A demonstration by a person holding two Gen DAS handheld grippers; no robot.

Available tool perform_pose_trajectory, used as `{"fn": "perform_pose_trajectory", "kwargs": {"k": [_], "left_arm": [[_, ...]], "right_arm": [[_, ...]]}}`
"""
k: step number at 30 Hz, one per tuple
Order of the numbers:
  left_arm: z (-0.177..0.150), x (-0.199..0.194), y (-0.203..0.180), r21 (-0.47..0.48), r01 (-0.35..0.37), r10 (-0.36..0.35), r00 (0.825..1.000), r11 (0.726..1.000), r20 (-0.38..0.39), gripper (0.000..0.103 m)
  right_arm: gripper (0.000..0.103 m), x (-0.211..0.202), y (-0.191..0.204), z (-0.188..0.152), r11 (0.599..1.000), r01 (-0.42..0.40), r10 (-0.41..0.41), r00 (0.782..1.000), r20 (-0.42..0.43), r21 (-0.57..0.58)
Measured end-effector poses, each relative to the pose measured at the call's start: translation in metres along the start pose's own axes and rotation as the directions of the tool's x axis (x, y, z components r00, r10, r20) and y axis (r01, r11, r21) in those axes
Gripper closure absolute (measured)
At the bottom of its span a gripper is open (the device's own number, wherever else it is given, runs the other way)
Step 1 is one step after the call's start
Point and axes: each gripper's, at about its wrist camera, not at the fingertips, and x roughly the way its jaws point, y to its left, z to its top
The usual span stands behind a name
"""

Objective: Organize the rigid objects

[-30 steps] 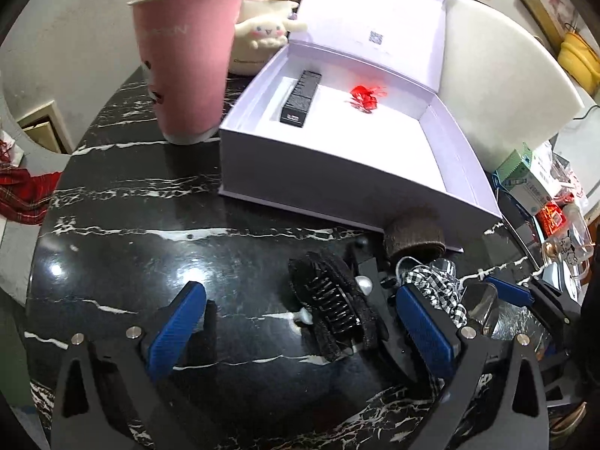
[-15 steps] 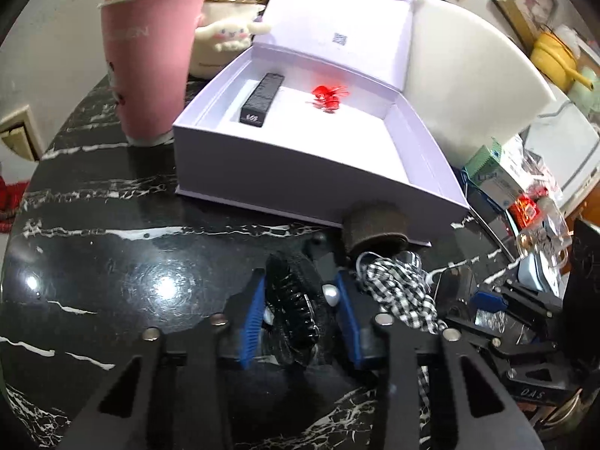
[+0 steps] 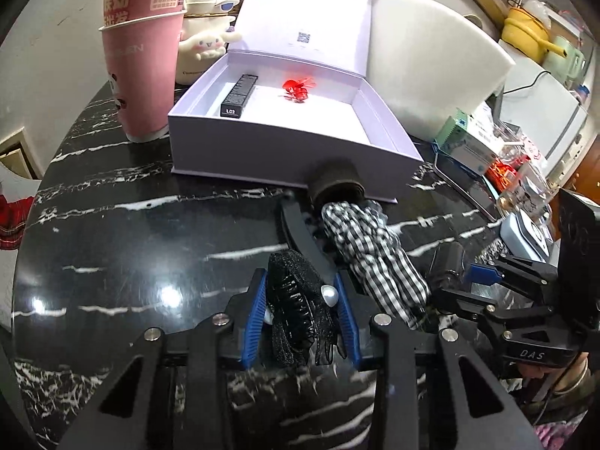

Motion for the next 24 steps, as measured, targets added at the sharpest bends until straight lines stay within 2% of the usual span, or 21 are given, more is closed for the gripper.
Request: {"fn": "perform_pose_trajectory", "kwargs": {"k": [3,4,7,12,18,22,23,24], "left_arm": [[-0.006,0.006,0.002,-0.016,-0.006,0.006,1.000,1.000,-0.027,0.067],[-0.007,0.008,0.004,-0.027,-0.002,0.001,0.999,1.000,-0.034,0.067],[-0.009,0.008,0.006,-0.053,0.006,-0.007,1.000,0.999,-0.025,0.067],[-0.010,0.010,0.001,-0.025,-0.015,0.014,1.000,1.000,-0.025,0.066],[-0.014,0.010,-0.002,-0.030,-0.040,0.040,0.999,0.999,-0.002,0.066],[-0.018,0.008,-0.005,-0.017,-0.077,0.077,0.997,0.997,0.010,0.066],[-0.019,0.007,-0.006,-0.007,-0.080,0.080,0.997,0.997,0.014,0.066],[-0.021,0.007,-0.007,0.000,-0.084,0.084,0.996,0.996,0.020,0.066]], "right_arm": [[0.058,0.000,0.004,-0.003,1.000,0.014,-0.014,1.000,0.005,-0.012],[0.052,0.001,0.005,-0.002,1.000,0.021,-0.021,1.000,-0.001,-0.016],[0.047,0.003,0.006,-0.002,1.000,0.026,-0.026,1.000,0.001,-0.012],[0.040,0.006,0.005,0.001,0.999,0.043,-0.043,0.999,0.013,-0.001],[0.029,0.014,0.012,0.004,0.996,0.079,-0.078,0.997,0.019,-0.046],[0.031,0.017,0.014,0.005,0.995,0.086,-0.085,0.996,0.032,-0.043],[0.036,0.017,0.015,0.004,0.994,0.099,-0.098,0.995,0.037,-0.049],[0.053,0.017,0.017,0.004,0.991,0.117,-0.114,0.992,0.046,-0.060]]}}
